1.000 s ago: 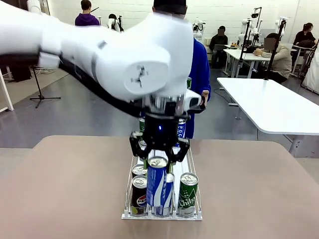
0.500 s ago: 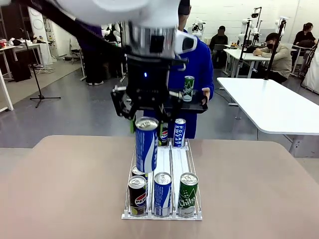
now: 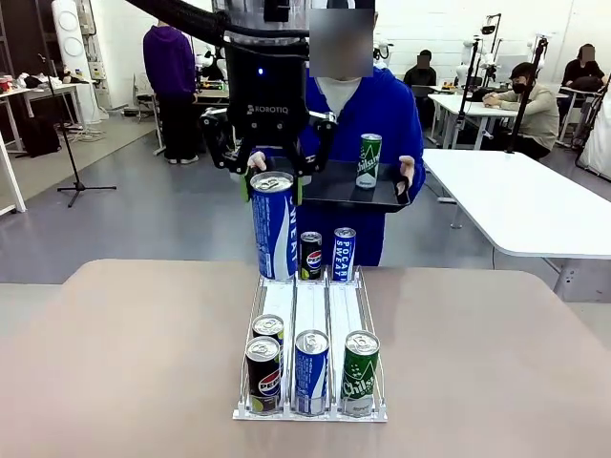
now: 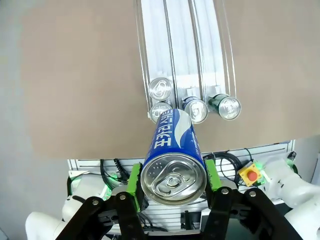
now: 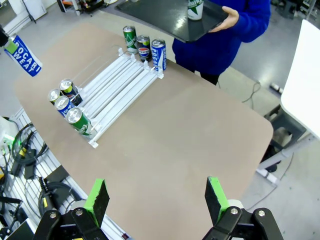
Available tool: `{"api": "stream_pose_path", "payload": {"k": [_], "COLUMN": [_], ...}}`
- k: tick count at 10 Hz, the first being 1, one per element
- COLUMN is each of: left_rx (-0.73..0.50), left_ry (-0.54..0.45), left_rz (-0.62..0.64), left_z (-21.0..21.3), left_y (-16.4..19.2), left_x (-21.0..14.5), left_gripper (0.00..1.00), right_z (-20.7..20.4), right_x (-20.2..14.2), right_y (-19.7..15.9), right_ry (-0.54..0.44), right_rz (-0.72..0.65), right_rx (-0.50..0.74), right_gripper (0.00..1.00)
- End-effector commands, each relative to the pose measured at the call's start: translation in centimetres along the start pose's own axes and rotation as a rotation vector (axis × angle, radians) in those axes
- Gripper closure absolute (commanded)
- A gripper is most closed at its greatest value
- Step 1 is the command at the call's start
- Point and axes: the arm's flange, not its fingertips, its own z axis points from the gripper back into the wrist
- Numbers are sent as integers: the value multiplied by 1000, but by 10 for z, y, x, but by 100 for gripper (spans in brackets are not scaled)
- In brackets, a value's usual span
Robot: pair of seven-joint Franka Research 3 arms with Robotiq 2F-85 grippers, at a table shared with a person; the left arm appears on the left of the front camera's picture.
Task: Retrieve and hand over the desired beverage to the person.
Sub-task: Pick up another can of the same type that the person held from the Automatic Can Dispenser.
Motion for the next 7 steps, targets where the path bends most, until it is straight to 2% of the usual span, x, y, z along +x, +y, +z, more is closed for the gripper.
{"api": "stream_pose_path", "payload": {"k": [1, 2, 3, 7], "left_rx": [-33, -46, -9, -9], "left_ry": [27, 36, 11, 11], "left_rz": [-17, -64, -1, -1], "left_z": [4, -8, -2, -2], "left_y": [0, 6, 0, 0], "left_x": [10, 6, 8, 8], "left_gripper": [52, 52, 52, 52], "right_z": [-2, -2, -2, -2], "right_x": [1, 1, 1, 1], "right_y": [-1, -1, -1, -1], "right_ry": [1, 1, 1, 1], "right_rz": [-3, -3, -3, -3], "right_rx": [-3, -3, -3, -3], "right_gripper": [0, 0, 0, 0]}}
